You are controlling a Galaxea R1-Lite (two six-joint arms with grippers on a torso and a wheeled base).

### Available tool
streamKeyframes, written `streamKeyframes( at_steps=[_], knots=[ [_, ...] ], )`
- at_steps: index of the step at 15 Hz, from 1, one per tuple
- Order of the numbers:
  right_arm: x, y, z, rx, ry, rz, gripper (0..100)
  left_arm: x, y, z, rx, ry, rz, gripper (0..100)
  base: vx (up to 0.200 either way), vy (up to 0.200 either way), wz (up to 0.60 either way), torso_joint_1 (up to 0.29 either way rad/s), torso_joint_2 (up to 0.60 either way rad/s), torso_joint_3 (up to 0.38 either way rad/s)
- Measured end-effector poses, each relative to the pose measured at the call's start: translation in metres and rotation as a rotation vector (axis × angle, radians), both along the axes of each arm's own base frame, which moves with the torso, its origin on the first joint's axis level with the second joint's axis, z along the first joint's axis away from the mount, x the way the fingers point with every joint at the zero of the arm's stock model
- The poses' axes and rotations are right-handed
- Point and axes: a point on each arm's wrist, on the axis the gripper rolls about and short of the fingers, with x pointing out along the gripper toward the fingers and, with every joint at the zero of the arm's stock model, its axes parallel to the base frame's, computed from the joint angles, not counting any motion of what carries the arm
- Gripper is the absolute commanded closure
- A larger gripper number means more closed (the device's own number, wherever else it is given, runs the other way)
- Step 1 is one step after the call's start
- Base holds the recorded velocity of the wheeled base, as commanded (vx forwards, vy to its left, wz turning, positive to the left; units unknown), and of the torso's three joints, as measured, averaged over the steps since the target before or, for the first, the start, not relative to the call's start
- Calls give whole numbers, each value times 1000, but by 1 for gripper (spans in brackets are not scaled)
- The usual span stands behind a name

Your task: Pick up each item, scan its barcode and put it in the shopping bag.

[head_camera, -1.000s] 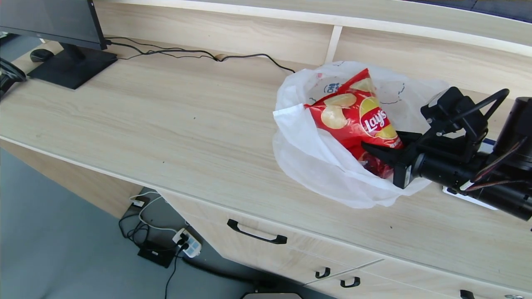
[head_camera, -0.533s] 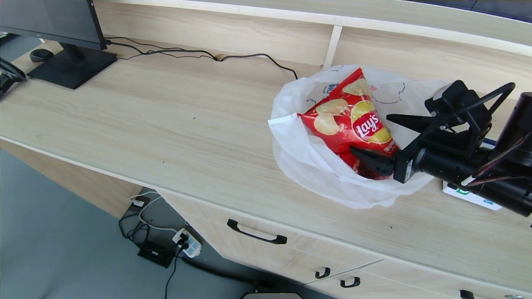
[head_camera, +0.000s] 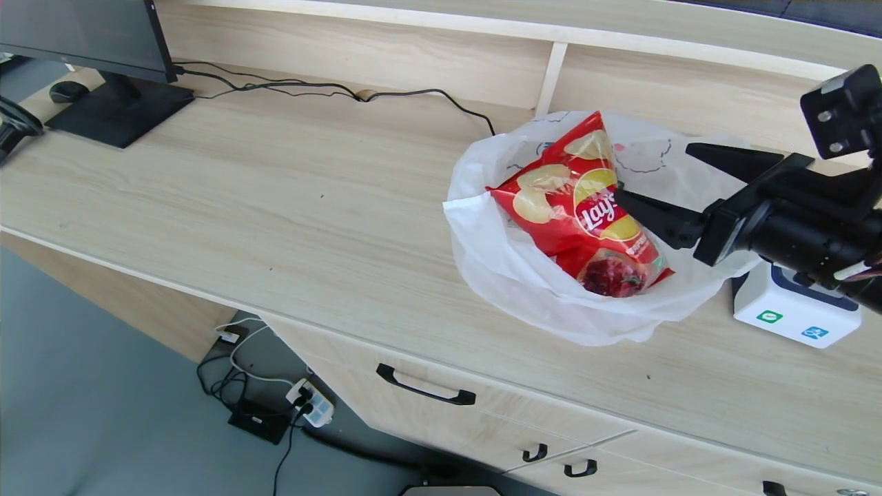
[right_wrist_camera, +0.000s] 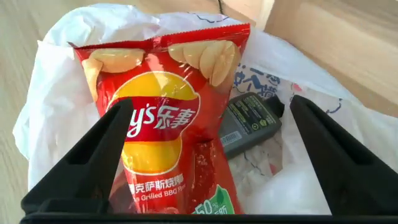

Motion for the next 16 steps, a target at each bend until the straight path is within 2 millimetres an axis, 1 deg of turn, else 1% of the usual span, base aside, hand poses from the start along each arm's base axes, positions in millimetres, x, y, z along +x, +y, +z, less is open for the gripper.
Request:
streamKeyframes(
  at_steps=[2, 3, 4, 6, 7, 10, 13, 16],
  knots=[
    [-14, -6, 5, 36, -12, -18, 0, 0, 0, 0, 0, 0, 0, 0, 0, 0, 0, 0, 0, 0],
    [-22, -9, 3, 44, -8, -20, 0, 0, 0, 0, -2, 0, -1, 0, 0, 0, 0, 0, 0, 0],
    [-34, -14, -4, 49, 10, -22, 0, 0, 0, 0, -1, 0, -1, 0, 0, 0, 0, 0, 0, 0],
    [-63, -25, -28, 66, 73, -39, 0, 0, 0, 0, -2, 0, -1, 0, 0, 0, 0, 0, 0, 0],
    [-81, -32, -42, 77, 111, -53, 0, 0, 0, 0, -2, 1, -1, 0, 0, 0, 0, 0, 0, 0],
    [-133, -52, -77, 102, 214, -81, 0, 0, 0, 0, -2, 1, 0, 0, 0, 0, 0, 0, 0, 0],
    [-183, -71, -112, 70, 361, -104, 0, 0, 0, 0, -3, 1, 0, 0, 0, 0, 0, 0, 0, 0],
    [-230, -89, -146, 43, 456, -120, 0, 0, 0, 0, -3, 1, -1, 0, 0, 0, 0, 0, 0, 0]
  ],
)
